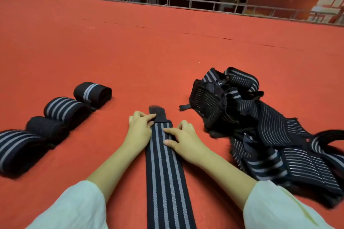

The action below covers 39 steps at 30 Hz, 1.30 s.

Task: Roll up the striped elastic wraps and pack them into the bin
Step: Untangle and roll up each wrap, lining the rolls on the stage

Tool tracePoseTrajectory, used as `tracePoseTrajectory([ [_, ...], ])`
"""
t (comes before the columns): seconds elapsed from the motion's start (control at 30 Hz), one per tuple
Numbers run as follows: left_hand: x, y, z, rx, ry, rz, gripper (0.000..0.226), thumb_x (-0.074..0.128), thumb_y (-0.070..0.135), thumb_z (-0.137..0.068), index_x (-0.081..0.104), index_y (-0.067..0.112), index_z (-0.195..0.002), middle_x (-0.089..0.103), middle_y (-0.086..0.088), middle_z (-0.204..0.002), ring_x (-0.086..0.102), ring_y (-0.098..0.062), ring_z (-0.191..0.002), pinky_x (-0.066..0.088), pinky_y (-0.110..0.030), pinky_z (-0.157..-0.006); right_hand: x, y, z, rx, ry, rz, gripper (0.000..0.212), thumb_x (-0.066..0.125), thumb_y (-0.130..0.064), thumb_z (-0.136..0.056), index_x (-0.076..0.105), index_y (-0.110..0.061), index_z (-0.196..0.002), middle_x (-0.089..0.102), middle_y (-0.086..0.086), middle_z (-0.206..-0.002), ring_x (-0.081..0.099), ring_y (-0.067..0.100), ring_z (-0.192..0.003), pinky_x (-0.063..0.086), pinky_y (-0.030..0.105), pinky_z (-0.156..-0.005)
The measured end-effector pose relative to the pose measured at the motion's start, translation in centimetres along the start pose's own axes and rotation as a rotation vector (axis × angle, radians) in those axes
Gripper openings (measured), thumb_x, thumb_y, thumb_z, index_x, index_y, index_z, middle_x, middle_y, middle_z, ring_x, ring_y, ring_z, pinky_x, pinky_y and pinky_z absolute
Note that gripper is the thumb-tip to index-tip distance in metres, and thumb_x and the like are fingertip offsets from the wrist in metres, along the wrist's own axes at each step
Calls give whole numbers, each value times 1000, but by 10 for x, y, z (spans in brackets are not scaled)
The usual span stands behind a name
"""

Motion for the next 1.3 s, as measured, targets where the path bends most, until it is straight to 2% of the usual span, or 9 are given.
tracePoseTrajectory([
  [0.2,-5,1,0,-68,-72,-331,39,41,24,-101,47,33,-139,40,-6,-121,34,-28,-112,31,-35,-94,-1,-7,5,-9,-58,84,51,48,-36,-98,38,-24,-146,34,10,-115,33,30,-116,30,37,-106],
  [0.37,-17,23,-2,-69,-9,-264,44,57,20,-94,51,21,-137,47,-20,-126,39,-38,-119,32,-45,-100,-41,4,39,-80,33,-7,44,54,-23,-96,48,-17,-139,42,19,-124,37,32,-118,25,32,-106],
  [0.53,-3,113,-2,146,-11,-7,37,63,8,-89,60,6,-126,61,-23,-113,59,-36,-105,40,-40,-101,-132,64,92,-63,253,45,29,60,-10,-89,67,-9,-117,60,16,-117,49,27,-115,30,29,-106],
  [0.73,82,263,51,554,-137,189,28,67,15,-88,67,8,-115,65,-10,-106,61,-22,-100,43,-32,-96,-228,188,208,340,569,-15,30,59,2,-84,67,-8,-112,58,12,-109,53,19,-94,34,18,-81],
  [0.87,154,335,98,694,-306,107,34,65,33,-88,66,12,-115,65,-9,-113,56,-25,-110,41,-37,-96,-234,265,289,598,314,-28,43,75,-12,-80,61,-10,-121,59,8,-125,56,19,-105,38,21,-82],
  [1.0,200,359,119,637,-420,-96,57,62,48,-86,51,20,-134,56,-1,-131,48,-20,-124,41,-37,-101,-208,291,322,626,153,-1,57,79,-21,-77,56,-12,-128,57,2,-123,54,19,-117,37,18,-85],
  [1.1,208,360,122,632,-361,-163,50,62,40,-88,50,24,-134,58,2,-128,51,-20,-122,43,-36,-96,-195,302,319,568,276,96,40,73,-17,-81,63,-11,-120,63,8,-119,57,22,-112,39,25,-93],
  [1.17,207,356,120,607,-340,-149,47,62,39,-89,51,26,-133,59,3,-126,53,-20,-119,43,-35,-93,-197,308,314,550,413,102,20,67,-13,-85,70,-10,-105,70,8,-106,62,20,-100,40,24,-81],
  [1.3,203,348,115,543,-336,-99,47,64,39,-88,53,25,-131,61,2,-127,56,-21,-117,45,-36,-94,-215,303,307,513,680,-282,18,63,-6,-87,68,-16,-74,72,3,-73,64,8,-67,49,23,-66],
])
Point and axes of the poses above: each hand's wrist, its own z-axis away from the middle knuckle, its own x-axis out of the palm, y = z × x, the point moved 2 cm from there along -z, towards the middle knuckle
